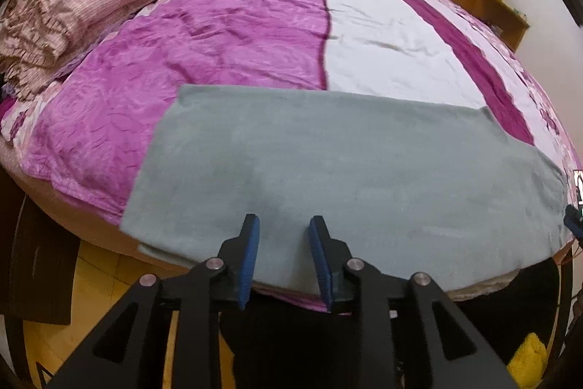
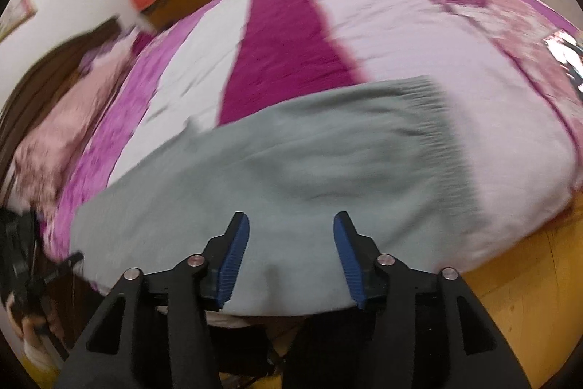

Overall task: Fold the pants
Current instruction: 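Grasp the elastic waistband cuff with the right gripper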

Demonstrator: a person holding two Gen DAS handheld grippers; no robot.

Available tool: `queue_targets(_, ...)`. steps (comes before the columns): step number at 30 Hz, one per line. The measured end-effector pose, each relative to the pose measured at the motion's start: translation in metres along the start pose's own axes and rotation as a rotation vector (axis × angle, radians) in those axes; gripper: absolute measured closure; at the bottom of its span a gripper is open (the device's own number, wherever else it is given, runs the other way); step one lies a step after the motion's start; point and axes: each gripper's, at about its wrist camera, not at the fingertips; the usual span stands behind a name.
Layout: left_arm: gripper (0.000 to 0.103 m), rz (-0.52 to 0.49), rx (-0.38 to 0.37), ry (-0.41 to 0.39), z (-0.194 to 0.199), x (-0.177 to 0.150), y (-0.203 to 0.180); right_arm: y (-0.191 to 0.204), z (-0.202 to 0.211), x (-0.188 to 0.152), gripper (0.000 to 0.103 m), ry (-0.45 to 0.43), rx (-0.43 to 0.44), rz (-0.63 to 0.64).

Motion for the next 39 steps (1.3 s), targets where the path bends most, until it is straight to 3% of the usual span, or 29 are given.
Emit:
queue_targets(3, 0.072, -0.015, -0.023, 0.012, -0.002, 0.0, -0.012, -0.026, 0.014, 0.004, 0.045, -0.044, -0.027, -0.054)
queue_targets(10, 0.067, -0.05, 0.008, 0.022, -0.006, -0.001, -0.032, -0.079, 0.024, 0.002, 0.04, -0.103, -0.064, -0.148)
queue_targets(16, 0.067, -0.047, -0.003, 0.033, -0.006, 0.002, -0.039, -0.106, 0.006, 0.004, 0.038, -0.11, 0.032, -0.168)
queue_targets(19, 0.067, -0.053, -0.002, 0.039, -0.006, 0.002, -0.045, -0.112, -0.007, 0.004, 0.038, -0.111, 0.113, -0.184)
queue_targets(23, 0.067, -0.071, 0.007, 0.046, -0.009, 0.001, -0.052, -0.115, -0.022, -0.003, 0.038, -0.084, 0.138, -0.211)
queue_targets(31, 0.067, -0.096, 0.022, 0.05, -0.013, 0.001, -0.062, -0.103, -0.011, -0.008, 0.041, -0.106, 0.225, -0.235)
queue_targets(34, 0.066, -0.103, 0.026, 0.051, -0.015, 0.001, -0.064, -0.092, -0.008, -0.005, 0.041, -0.122, 0.226, -0.202)
queue_targets(39, 0.066, -0.105, 0.021, 0.049, -0.016, 0.0, -0.063, -0.091, -0.036, -0.008, 0.041, -0.05, 0.178, -0.23)
Point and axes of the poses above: each gripper's, at about its wrist camera, not at the fingertips, and z roughly against the way its jaws point, y to its left, x to its top, and after that the axes turned 1 degree about z, right-handed
